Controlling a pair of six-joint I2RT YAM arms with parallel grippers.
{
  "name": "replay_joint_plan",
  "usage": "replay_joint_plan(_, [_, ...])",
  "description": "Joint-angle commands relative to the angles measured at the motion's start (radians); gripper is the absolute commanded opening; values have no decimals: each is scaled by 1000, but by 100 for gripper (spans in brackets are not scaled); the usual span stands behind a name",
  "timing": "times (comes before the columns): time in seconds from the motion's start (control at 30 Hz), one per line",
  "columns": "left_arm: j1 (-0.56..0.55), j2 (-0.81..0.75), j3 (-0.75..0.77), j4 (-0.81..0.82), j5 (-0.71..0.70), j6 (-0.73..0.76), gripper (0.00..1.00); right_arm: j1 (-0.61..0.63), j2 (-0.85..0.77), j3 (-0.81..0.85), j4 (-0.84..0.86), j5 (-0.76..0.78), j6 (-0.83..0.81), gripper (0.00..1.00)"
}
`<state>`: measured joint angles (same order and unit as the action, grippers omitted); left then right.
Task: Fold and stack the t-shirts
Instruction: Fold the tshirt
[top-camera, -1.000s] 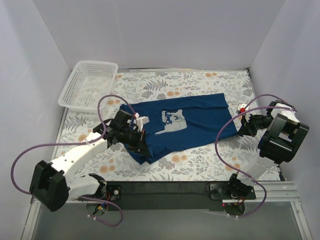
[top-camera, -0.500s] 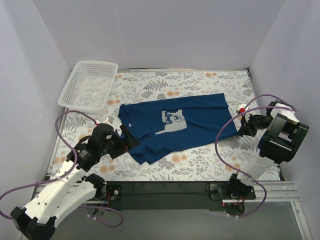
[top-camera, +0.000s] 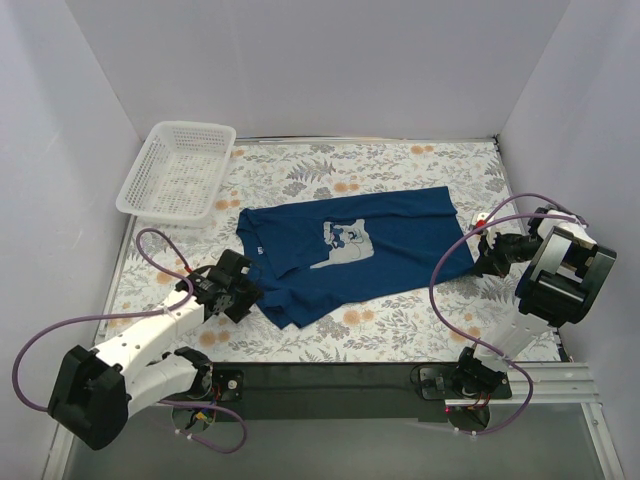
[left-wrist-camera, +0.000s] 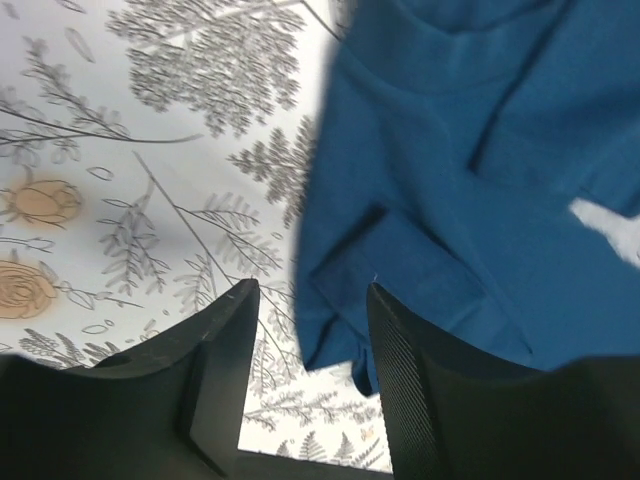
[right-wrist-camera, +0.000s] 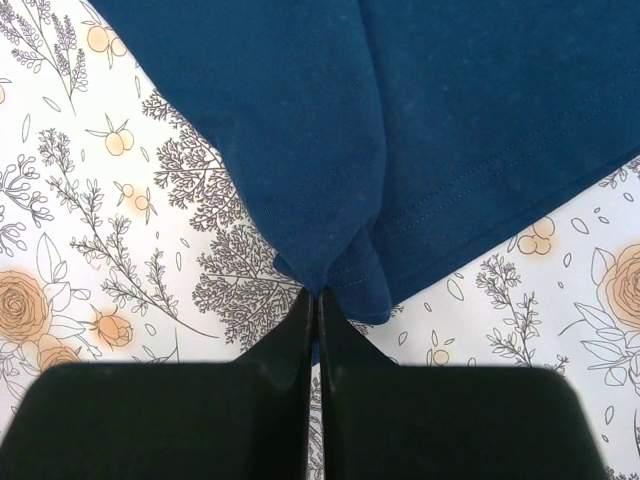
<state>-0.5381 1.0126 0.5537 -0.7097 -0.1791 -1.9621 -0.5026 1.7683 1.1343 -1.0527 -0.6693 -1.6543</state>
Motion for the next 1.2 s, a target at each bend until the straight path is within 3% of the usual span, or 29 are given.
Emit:
replay_joint_plan(0.0, [13, 17, -9, -31, -80, -234, 43, 3, -12, -1, 0, -29, -9, 1])
replay_joint_plan(0.4, [76, 210, -17, 148, -20, -158, 42, 3, -7, -1, 3, -26, -4, 1])
replay_joint_plan(0.6, [75, 339, 52, 72, 0, -136, 27, 3, -6, 2, 3, -30, -1, 1])
replay_joint_plan(0.63, [75, 342, 49, 70, 4, -124, 25, 3, -6, 2, 2, -29, -1, 1])
replay_joint_plan(0.77, [75, 270, 31, 49, -34, -86, 0, 3, -6, 2, 3, -24, -1, 1])
replay_joint_plan(0.97, [104, 189, 61, -43, -149, 20, 0, 3, -3, 15, 3, -21, 5, 1])
replay_joint_plan(1.17, [147, 193, 41, -37, -142, 94, 0, 1, 11, 41, 13, -15, 37, 1])
